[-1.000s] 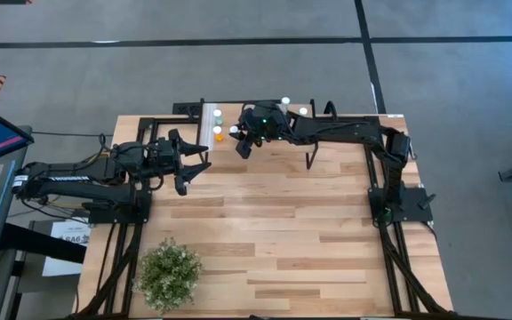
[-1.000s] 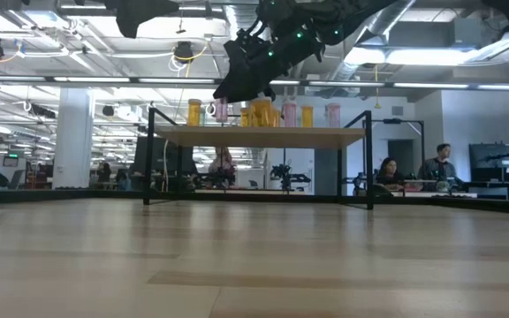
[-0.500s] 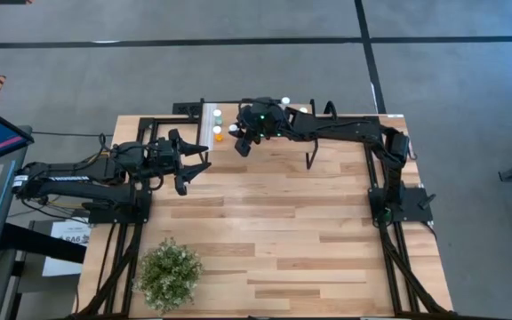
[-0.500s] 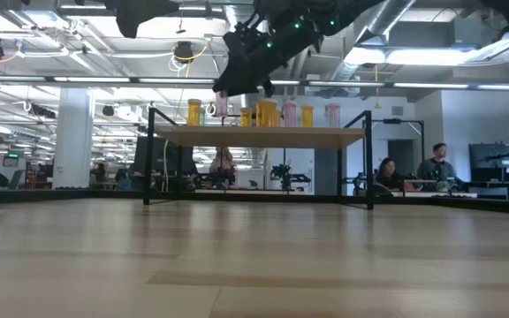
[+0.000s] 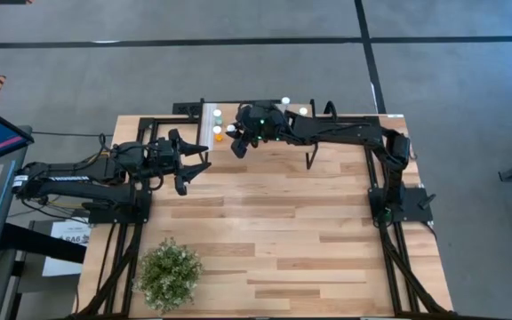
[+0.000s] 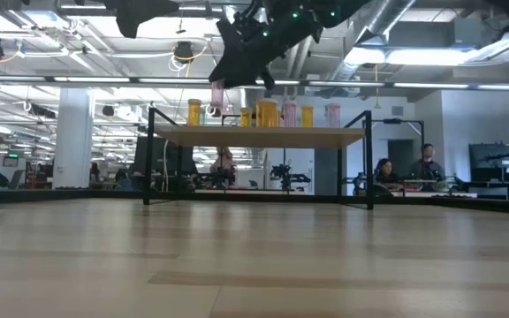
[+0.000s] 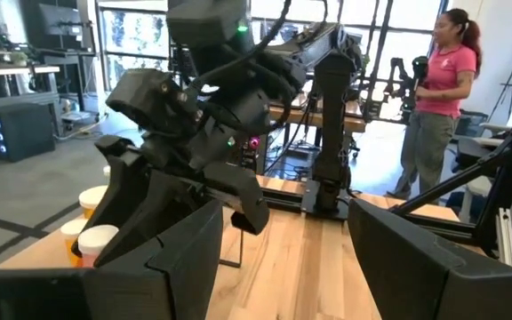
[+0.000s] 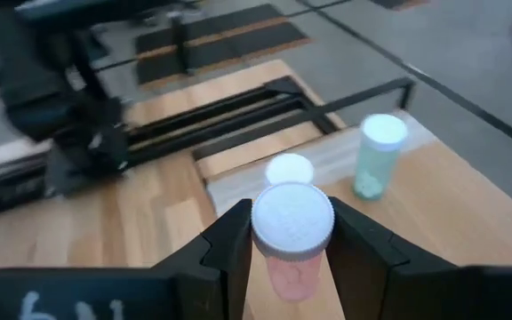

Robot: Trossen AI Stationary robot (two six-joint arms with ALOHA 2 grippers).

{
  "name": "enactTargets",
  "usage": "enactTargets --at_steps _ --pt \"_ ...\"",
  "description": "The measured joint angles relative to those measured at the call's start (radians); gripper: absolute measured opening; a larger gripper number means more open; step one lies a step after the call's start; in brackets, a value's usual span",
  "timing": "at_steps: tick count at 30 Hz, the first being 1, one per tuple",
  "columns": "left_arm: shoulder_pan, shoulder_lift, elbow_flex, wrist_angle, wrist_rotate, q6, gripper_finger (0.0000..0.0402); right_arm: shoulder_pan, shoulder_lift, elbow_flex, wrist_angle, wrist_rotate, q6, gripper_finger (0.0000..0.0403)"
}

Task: Pick and place medicine bottles onto shelf by color
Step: Put the violet bottle on the shelf

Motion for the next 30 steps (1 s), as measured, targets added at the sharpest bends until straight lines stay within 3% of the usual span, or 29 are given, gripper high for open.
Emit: enactTargets --at_steps 8,14,18,25,30 --pt "0.0 0.0 0.0 0.0 0.0 -0.006 0.0231 0.065 0.01 0.0 -0.01 0.252 0.069 0.015" --pt "0.0 0.0 0.0 0.0 0.0 -0.006 0.0231 0.079 0.01 0.0 -0.011 0.266 0.183 0.0155" --pt "0.0 0.0 0.0 0.0 0.0 -0.007 0.0231 0.089 0.01 0.0 -0.037 0.35 0.192 0.0151" --pt "0.0 0.0 0.0 0.0 0.0 -0.008 0.0231 0.1 0.026 -0.002 -0.06 0.367 0.214 0.0151" --pt "0.0 0.0 0.0 0.003 0.0 -0.008 0.0231 0.115 0.024 -0.001 -0.049 0.438 0.213 0.0154"
